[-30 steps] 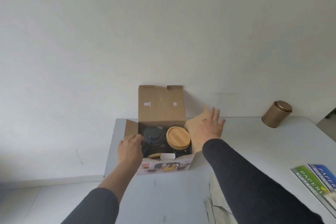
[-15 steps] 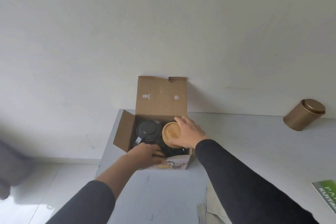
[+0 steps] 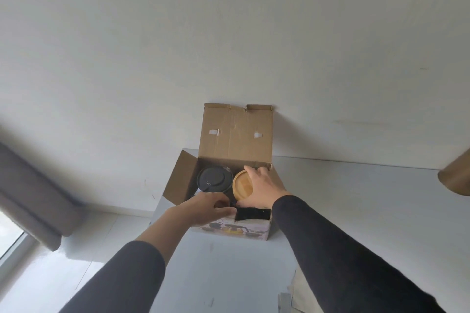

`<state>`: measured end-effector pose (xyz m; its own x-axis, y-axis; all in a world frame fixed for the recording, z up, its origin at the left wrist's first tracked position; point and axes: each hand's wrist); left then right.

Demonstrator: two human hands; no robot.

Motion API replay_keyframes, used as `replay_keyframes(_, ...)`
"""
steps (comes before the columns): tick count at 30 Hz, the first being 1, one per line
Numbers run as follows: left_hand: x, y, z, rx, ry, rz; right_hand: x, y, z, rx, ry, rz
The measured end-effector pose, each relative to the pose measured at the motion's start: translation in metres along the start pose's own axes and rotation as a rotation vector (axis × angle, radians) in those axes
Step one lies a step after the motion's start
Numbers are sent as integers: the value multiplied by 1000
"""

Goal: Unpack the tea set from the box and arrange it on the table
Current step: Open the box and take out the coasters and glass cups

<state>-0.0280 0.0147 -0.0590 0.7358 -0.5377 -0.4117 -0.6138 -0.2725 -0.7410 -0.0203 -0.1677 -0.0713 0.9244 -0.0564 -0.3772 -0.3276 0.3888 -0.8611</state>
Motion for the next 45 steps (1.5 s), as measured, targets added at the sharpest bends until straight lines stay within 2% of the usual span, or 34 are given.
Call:
replay_keyframes(4,4,-7,-5,71,-6,-3,0,-2,-1,-23,-25,-14)
replay_keyframes(7,9,-14,-8,147,-18,98,0,-3,-2,-5,-33,0)
replay_keyframes(9,15,-16,-11,306,-12,152,1,-2,-2,-5,-28,-7)
replay_keyframes(11,21,-16,-15,418,11,148,1,-1,-2,-17,-23,-17)
replay_keyframes(15,30,-14,-14,429,32,110,4,0,-3,-19,-21,-14)
replay_keyframes(18,32,-12,-12,525,47,104,5,-2,-3,-18,-21,0)
replay_keyframes(30,32,-15,-35,892,155,187,6,-5,-1,-26,-31,18)
replay_keyframes(37,28,-2,-21,961,140,155,6,-3,-1,0,-39,17)
replay_keyframes(45,15,-1,-11,748,95,99,-1,-2,-1,76,-23,-19)
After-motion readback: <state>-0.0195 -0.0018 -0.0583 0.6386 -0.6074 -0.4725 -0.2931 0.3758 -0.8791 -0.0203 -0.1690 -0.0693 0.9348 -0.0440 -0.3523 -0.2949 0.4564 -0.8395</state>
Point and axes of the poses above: each hand's wrist, its own x-axis towards the middle knuckle, its own y-axis out of the palm, z = x × y, and after that the axes turned 8 degrees about y, right-handed
